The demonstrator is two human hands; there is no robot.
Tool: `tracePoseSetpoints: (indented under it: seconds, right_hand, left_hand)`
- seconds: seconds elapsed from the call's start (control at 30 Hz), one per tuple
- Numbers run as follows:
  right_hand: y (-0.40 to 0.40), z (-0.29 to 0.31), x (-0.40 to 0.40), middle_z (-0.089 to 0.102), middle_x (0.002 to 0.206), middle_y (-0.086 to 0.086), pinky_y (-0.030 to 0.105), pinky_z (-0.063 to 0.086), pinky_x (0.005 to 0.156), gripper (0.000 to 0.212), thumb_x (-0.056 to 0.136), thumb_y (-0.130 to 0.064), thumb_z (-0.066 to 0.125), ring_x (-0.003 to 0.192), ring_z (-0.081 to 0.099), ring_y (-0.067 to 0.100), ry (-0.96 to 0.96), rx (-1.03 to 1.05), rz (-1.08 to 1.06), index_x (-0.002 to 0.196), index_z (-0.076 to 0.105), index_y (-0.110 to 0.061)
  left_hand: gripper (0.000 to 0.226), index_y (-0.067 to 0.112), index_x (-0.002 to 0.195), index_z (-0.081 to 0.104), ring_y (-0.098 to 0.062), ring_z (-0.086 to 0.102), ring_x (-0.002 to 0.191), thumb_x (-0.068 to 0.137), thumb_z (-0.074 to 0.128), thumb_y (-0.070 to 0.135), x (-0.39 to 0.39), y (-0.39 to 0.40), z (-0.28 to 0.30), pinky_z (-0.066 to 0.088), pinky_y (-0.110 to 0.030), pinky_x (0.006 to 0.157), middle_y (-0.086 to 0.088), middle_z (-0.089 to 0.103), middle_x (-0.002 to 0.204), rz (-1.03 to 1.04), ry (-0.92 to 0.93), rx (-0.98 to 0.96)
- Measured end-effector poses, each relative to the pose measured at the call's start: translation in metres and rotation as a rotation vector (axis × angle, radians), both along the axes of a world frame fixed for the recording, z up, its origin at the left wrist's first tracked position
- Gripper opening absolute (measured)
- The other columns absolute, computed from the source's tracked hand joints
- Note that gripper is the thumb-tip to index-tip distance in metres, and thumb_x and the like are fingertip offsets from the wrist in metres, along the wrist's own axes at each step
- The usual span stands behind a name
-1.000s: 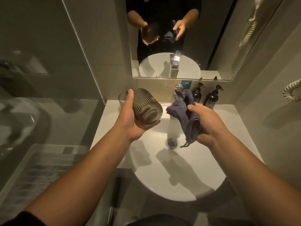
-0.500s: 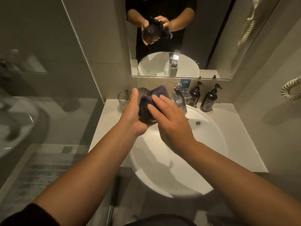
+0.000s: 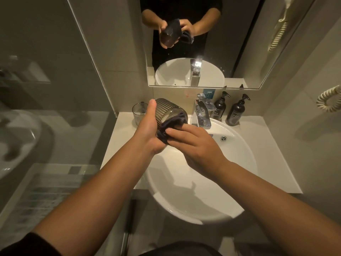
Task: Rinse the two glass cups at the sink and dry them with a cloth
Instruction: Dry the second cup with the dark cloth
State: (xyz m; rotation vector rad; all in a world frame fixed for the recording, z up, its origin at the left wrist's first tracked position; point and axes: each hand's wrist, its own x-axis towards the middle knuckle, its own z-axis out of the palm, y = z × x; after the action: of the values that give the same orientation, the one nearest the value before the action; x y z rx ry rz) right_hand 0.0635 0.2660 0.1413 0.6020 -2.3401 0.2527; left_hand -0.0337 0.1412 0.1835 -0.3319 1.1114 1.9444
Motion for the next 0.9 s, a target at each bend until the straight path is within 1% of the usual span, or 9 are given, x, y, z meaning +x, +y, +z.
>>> tracePoseSetpoints:
  seconds: [0.13, 0.27, 0.37, 0.43, 0.53, 0.63, 0.7, 0.77, 0.9]
  right_hand:
    - [0.008, -0.001, 0.006, 0.069, 0.118, 0.011, 0.042, 0.051, 0.087, 0.02, 0.085, 0.001, 0.06, 0.106, 0.063, 0.033, -0.074, -0.019, -0.011, 0.099, 0.074, -0.005]
    - [0.005, 0.003, 0.01, 0.071, 0.111, 0.005, 0.016, 0.038, 0.094, 0.033, 0.074, 0.0, 0.047, 0.101, 0.057, 0.018, -0.335, -0.36, -0.076, 0.091, 0.075, -0.007]
    - [0.007, 0.009, 0.012, 0.071, 0.103, 0.0, 0.025, 0.05, 0.09, 0.042, 0.076, 0.012, 0.045, 0.093, 0.063, 0.015, -0.718, -0.906, -0.327, 0.094, 0.074, -0.011]
    - [0.014, 0.015, 0.015, 0.07, 0.096, 0.013, 0.034, 0.059, 0.069, 0.048, 0.08, 0.016, 0.038, 0.078, 0.068, 0.023, -0.954, -1.498, -0.364, 0.104, 0.071, -0.009]
    - [0.019, 0.029, 0.016, 0.065, 0.1, 0.022, 0.027, 0.053, 0.052, 0.052, 0.082, 0.016, 0.034, 0.066, 0.07, 0.022, -0.926, -1.978, -0.284, 0.118, 0.064, -0.006]
    - [0.018, 0.039, 0.011, 0.065, 0.112, 0.017, 0.031, 0.055, 0.069, 0.049, 0.083, 0.011, 0.039, 0.086, 0.066, 0.022, -0.738, -1.622, -0.299, 0.117, 0.065, -0.013]
    - [0.013, 0.052, 0.009, 0.065, 0.119, 0.004, 0.032, 0.053, 0.089, 0.053, 0.082, 0.006, 0.044, 0.105, 0.062, 0.018, -0.521, -1.148, -0.268, 0.124, 0.063, -0.021]
    - [0.005, 0.057, 0.004, 0.058, 0.134, 0.01, 0.035, 0.043, 0.106, 0.052, 0.081, -0.002, 0.045, 0.122, 0.052, 0.022, -0.307, -0.611, -0.208, 0.13, 0.059, -0.012]
    - [-0.005, 0.029, -0.009, 0.042, 0.147, 0.023, 0.052, 0.039, 0.108, 0.055, 0.085, 0.0, 0.062, 0.137, 0.038, 0.043, -0.227, 0.079, -0.179, 0.138, 0.05, -0.009]
  left_hand:
    - [0.08, 0.007, 0.122, 0.069, -0.035, 0.075, 0.095, 0.088, 0.046, 0.076, -0.001, 0.001, -0.004, 0.062, -0.046, 0.07, -0.02, 0.074, 0.113, -0.025, -0.003, -0.032]
    - [0.08, 0.002, 0.126, 0.065, -0.035, 0.073, 0.101, 0.089, 0.05, 0.072, -0.005, -0.001, -0.012, 0.062, -0.046, 0.077, -0.021, 0.073, 0.116, 0.043, -0.039, -0.023]
    - [0.07, 0.01, 0.121, 0.067, -0.032, 0.073, 0.096, 0.091, 0.049, 0.07, -0.011, -0.003, -0.014, 0.062, -0.044, 0.071, -0.017, 0.075, 0.109, 0.129, -0.031, -0.043]
    - [0.063, 0.015, 0.12, 0.067, -0.033, 0.071, 0.098, 0.092, 0.049, 0.069, -0.015, -0.007, -0.012, 0.062, -0.048, 0.076, -0.016, 0.075, 0.111, 0.155, -0.007, -0.042]
    - [0.062, 0.017, 0.124, 0.065, -0.035, 0.071, 0.099, 0.093, 0.049, 0.068, -0.014, -0.009, -0.011, 0.061, -0.051, 0.079, -0.017, 0.073, 0.114, 0.171, -0.004, -0.039]
    - [0.063, 0.016, 0.125, 0.064, -0.035, 0.071, 0.097, 0.093, 0.049, 0.068, -0.011, -0.007, -0.015, 0.062, -0.05, 0.076, -0.017, 0.073, 0.114, 0.166, -0.011, -0.053]
    - [0.065, 0.016, 0.125, 0.064, -0.033, 0.073, 0.094, 0.092, 0.047, 0.069, -0.009, -0.003, -0.015, 0.062, -0.049, 0.074, -0.016, 0.074, 0.114, 0.149, -0.009, -0.05]
    - [0.069, 0.016, 0.124, 0.066, -0.031, 0.074, 0.091, 0.092, 0.043, 0.072, -0.006, 0.001, -0.014, 0.061, -0.045, 0.075, -0.015, 0.075, 0.112, 0.098, 0.006, -0.038]
    - [0.067, 0.012, 0.123, 0.066, -0.029, 0.076, 0.088, 0.089, 0.053, 0.069, 0.002, 0.001, -0.011, 0.061, -0.037, 0.068, -0.013, 0.077, 0.102, 0.106, -0.048, 0.04]
